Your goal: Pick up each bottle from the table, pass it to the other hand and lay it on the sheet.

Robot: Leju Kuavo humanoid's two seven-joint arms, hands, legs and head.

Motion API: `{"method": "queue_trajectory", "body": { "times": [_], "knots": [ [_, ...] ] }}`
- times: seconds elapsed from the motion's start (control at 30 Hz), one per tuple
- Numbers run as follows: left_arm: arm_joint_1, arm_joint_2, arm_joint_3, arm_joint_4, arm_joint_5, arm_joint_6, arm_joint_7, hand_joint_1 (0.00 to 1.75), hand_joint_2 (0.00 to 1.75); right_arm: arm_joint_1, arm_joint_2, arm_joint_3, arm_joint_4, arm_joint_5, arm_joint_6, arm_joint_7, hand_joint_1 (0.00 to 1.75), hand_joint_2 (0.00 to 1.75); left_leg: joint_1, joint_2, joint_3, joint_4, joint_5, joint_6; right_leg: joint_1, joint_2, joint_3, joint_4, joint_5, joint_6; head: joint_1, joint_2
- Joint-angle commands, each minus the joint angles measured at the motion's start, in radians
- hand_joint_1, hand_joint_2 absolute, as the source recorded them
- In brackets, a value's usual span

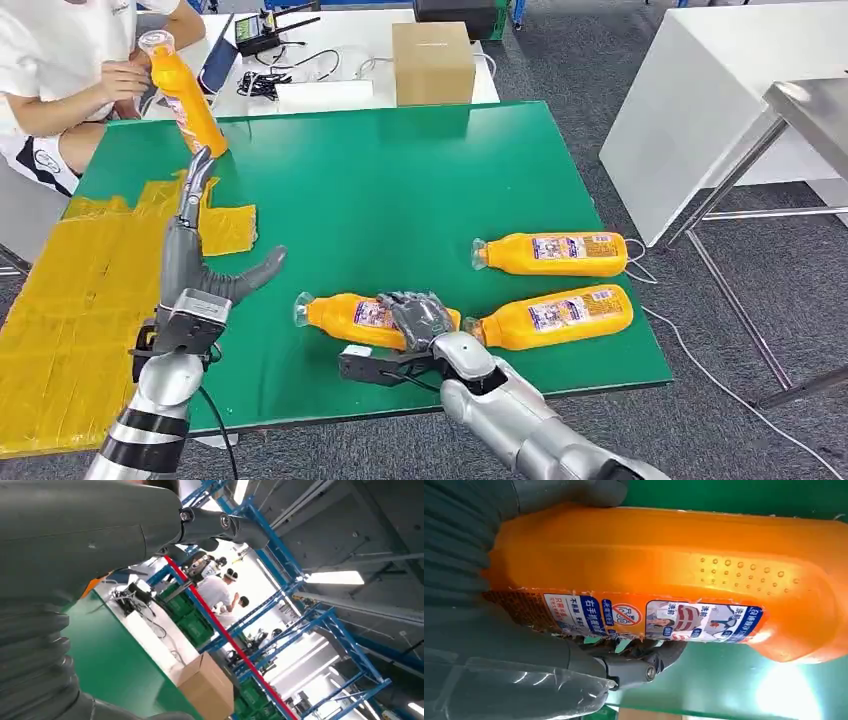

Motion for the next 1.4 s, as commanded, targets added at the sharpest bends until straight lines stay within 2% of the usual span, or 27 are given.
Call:
{"method": "queue_trajectory", "body": {
  "times": [0.03,0.3,0.47,0.53,0.63,0.73,0.83,0.87,0.9,0.97,1.03,1.1,1.17,1.2,1.3,1.4],
  "knots": [
    [-0.041,0.004,-0.030,0.064,0.004,-0.001,0.002,0.00,1.75,0.008,0.002,-0.011,0.114,-0.007,0.023,-0.001,1.75,1.75,0.000,-0.003,0.002,-0.002,0.000,-0.001,0.000,-0.003,0.003,-0.002,0.000,0.000,0.000,0.000],
    [-0.044,-0.001,-0.038,0.071,0.010,-0.002,-0.002,0.00,1.75,-0.003,0.000,-0.014,0.122,-0.011,0.017,0.004,1.75,1.75,0.000,-0.002,0.001,-0.001,0.001,-0.001,0.001,-0.002,0.002,-0.001,0.000,-0.001,0.000,0.000],
    [-0.004,0.011,-0.034,0.007,0.019,-0.004,0.000,0.00,1.75,0.058,0.016,-0.149,-0.015,-0.090,-0.180,-0.016,1.75,1.75,0.000,-0.002,0.002,-0.002,0.001,-0.001,0.001,-0.003,0.002,-0.002,0.000,-0.001,0.000,0.000],
    [0.021,0.021,-0.036,-0.033,0.035,-0.024,0.022,0.00,1.75,0.132,0.019,-0.246,-0.183,-0.184,-0.303,-0.121,1.75,1.75,0.000,-0.002,0.001,-0.001,0.000,-0.001,0.001,-0.003,0.002,-0.001,0.000,-0.001,0.000,0.000],
    [0.030,0.033,-0.045,-0.039,0.068,-0.056,0.048,0.00,1.75,0.202,0.021,-0.324,-0.329,-0.304,-0.369,-0.246,1.75,1.75,0.000,-0.002,-0.002,0.000,0.000,0.000,0.000,-0.002,0.000,0.000,0.000,-0.001,0.000,0.000],
    [0.028,0.035,-0.048,-0.034,0.080,-0.064,0.055,0.00,1.75,0.223,0.016,-0.344,-0.375,-0.327,-0.382,-0.266,1.75,1.75,-0.001,-0.002,-0.007,0.000,0.001,0.002,0.000,-0.002,-0.004,0.000,0.000,0.000,0.000,0.000],
    [0.027,0.035,-0.049,-0.034,0.080,-0.064,0.055,0.00,1.75,0.225,0.015,-0.345,-0.374,-0.328,-0.382,-0.266,1.75,1.75,-0.001,-0.003,0.000,-0.001,-0.004,0.000,0.000,-0.004,0.004,0.000,-0.006,0.000,0.000,0.000],
    [0.027,0.035,-0.049,-0.034,0.080,-0.064,0.055,0.00,1.75,0.225,0.015,-0.345,-0.374,-0.328,-0.382,-0.266,1.75,1.75,0.000,-0.002,-0.007,0.000,0.000,0.001,0.000,-0.002,-0.004,0.000,-0.001,0.000,0.000,0.000],
    [0.027,0.035,-0.049,-0.034,0.080,-0.064,0.055,0.00,1.75,0.225,0.015,-0.345,-0.374,-0.328,-0.382,-0.266,1.75,1.75,-0.001,-0.002,-0.009,0.000,0.000,0.001,0.000,-0.002,-0.005,0.000,-0.001,0.000,0.000,0.000],
    [0.025,0.035,-0.049,-0.031,0.080,-0.064,0.055,0.00,1.75,0.223,0.018,-0.345,-0.369,-0.330,-0.381,-0.267,1.75,1.75,-0.001,-0.002,-0.005,0.000,-0.002,0.001,0.000,-0.002,-0.002,0.000,-0.003,0.000,0.000,0.000],
    [0.025,0.035,-0.049,-0.031,0.080,-0.064,0.055,0.00,1.75,0.223,0.018,-0.345,-0.369,-0.330,-0.381,-0.267,1.75,1.75,0.000,-0.001,-0.011,0.000,0.000,0.001,0.000,-0.001,-0.007,0.000,-0.002,0.002,0.000,0.000],
    [0.025,0.035,-0.049,-0.031,0.080,-0.064,0.055,0.00,1.75,0.223,0.018,-0.345,-0.369,-0.330,-0.381,-0.267,1.75,1.75,0.000,-0.001,-0.008,0.000,-0.001,0.000,0.000,-0.001,-0.005,0.000,-0.003,0.002,0.000,0.000],
    [0.018,0.047,-0.061,-0.028,0.142,-0.127,0.086,0.00,1.75,0.250,0.042,-0.402,-0.416,-0.422,-0.453,-0.383,1.75,1.75,-0.001,-0.001,-0.006,0.000,-0.002,0.000,0.000,-0.002,-0.002,0.000,-0.004,0.002,0.000,0.000],
    [0.015,0.054,-0.067,-0.024,0.196,-0.184,0.116,0.00,1.75,0.264,0.045,-0.419,-0.446,-0.444,-0.475,-0.407,1.75,1.75,-0.001,-0.001,-0.011,0.000,0.000,0.001,0.000,-0.001,-0.008,0.000,-0.001,0.002,0.000,0.000],
    [-0.017,0.076,-0.079,0.010,0.226,-0.235,0.163,0.00,1.75,0.308,0.045,-0.448,-0.533,-0.486,-0.506,-0.443,1.75,1.75,-0.001,-0.003,-0.006,0.000,-0.002,0.000,0.000,-0.004,-0.003,0.001,-0.005,0.002,0.000,0.000],
    [-0.057,0.084,-0.096,0.059,0.235,-0.266,0.218,0.00,1.75,0.325,0.050,-0.472,-0.559,-0.534,-0.526,-0.471,1.75,1.75,0.000,-0.004,-0.011,0.000,0.000,0.001,0.000,-0.003,-0.008,0.000,-0.002,0.002,0.000,0.000]
  ]
}}
